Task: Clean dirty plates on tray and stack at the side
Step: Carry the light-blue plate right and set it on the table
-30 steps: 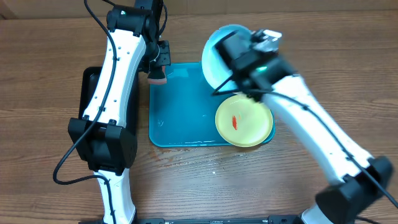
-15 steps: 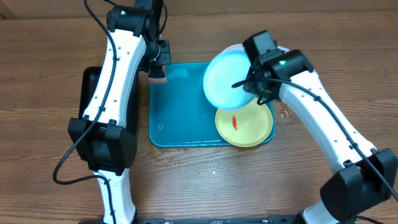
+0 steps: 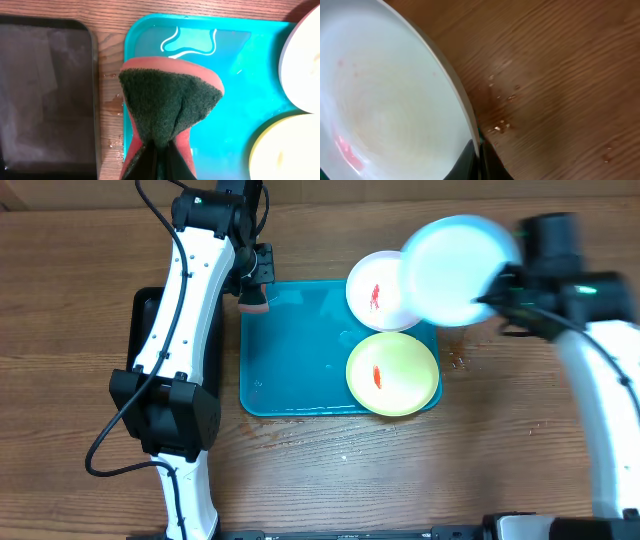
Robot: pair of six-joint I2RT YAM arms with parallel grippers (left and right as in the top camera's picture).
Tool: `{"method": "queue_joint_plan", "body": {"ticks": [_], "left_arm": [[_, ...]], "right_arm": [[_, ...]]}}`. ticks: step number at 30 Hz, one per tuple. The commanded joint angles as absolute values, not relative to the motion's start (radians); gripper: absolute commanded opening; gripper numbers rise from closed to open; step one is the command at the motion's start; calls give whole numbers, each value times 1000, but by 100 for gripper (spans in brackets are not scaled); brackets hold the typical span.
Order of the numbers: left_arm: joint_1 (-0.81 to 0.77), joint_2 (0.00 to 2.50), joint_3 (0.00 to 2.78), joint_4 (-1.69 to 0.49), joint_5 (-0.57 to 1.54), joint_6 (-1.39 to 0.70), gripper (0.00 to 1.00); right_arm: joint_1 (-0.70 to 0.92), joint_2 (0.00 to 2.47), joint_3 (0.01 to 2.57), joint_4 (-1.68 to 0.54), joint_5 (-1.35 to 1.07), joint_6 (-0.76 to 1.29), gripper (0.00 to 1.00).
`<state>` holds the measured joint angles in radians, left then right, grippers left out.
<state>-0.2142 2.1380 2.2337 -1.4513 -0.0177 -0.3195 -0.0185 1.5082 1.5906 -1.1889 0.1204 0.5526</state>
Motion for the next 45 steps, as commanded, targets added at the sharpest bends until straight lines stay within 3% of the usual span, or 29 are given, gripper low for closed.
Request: {"method": "queue_joint_plan", "body": {"ticks": [1,11,21,31,32,36,37,45], "left_arm": [[-210,2132,2241,-1451,-6,-322,4],[-212,2132,2241,-1451,-2,-322,4],[-212,2132,2241,-1451,-2,-322,4],[-216,2132,2241,-1451,-2,-322,4],[-218,2132,2241,-1451,-2,-322,4],[-218,2132,2241,-1451,-2,-322,4],[-218,2132,2241,-1451,-2,-322,4],[-218,2132,2241,-1451,-2,-322,4]], "right_arm": [[-129,1521,1563,-1168,38,489,4],[-381,1586,1238,-945,-59,474,4],[-403,1655,1039,-657,-60,474,4],[-398,1796,1032,-609,-96,474,4],[-398,1797,1032,-609,-96,474,5],[-398,1795,1055,-654,-99,474,42],[-398,1795,1074,-690,-99,474,46],[-368,1795,1354,-1092,-187,348,49]]}}
